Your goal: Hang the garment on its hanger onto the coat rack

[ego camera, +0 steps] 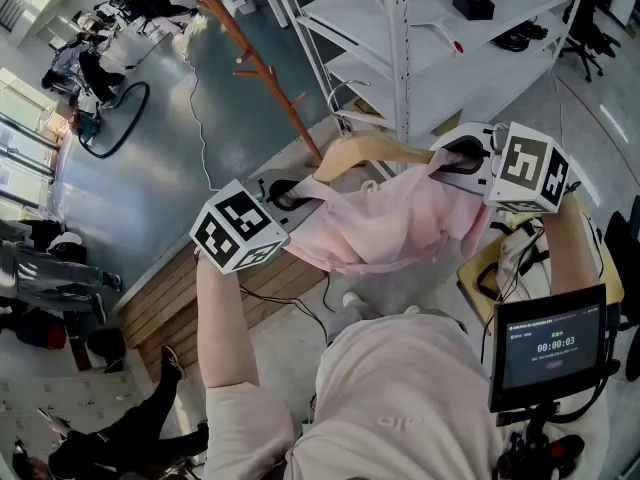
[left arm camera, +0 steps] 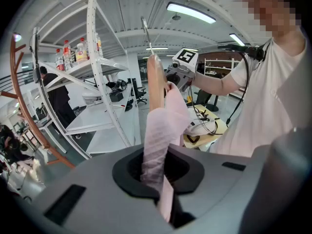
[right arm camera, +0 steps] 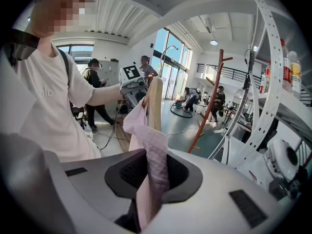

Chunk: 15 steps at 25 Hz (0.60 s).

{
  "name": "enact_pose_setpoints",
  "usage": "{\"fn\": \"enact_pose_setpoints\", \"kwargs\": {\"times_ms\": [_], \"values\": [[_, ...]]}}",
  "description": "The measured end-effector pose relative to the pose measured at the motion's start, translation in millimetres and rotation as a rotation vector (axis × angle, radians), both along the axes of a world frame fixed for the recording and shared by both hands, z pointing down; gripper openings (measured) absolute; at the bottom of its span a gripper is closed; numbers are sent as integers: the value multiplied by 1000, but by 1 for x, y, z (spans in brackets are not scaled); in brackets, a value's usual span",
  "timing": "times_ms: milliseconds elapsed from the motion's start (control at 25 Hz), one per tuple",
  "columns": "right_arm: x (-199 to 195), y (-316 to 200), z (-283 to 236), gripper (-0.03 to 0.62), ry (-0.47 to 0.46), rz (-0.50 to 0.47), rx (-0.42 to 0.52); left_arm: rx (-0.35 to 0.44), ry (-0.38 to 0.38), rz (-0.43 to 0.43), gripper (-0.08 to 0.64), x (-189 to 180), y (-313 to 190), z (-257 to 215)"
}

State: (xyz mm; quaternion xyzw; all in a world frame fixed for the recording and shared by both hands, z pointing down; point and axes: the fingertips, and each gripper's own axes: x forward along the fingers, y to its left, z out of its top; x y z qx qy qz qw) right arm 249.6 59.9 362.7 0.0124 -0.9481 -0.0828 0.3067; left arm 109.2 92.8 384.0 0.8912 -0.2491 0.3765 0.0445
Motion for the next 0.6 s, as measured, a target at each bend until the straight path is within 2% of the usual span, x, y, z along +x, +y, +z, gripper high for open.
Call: {"fn": "enact_pose_setpoints", "kwargs": {"times_ms": [200, 600], "values": [[-35, -17, -7, 72, 16, 2, 10, 7, 15, 1, 24, -34, -17, -5], [-162, -72, -20, 72, 26, 32, 26, 20, 20, 14, 24, -163, -75, -14]]}}
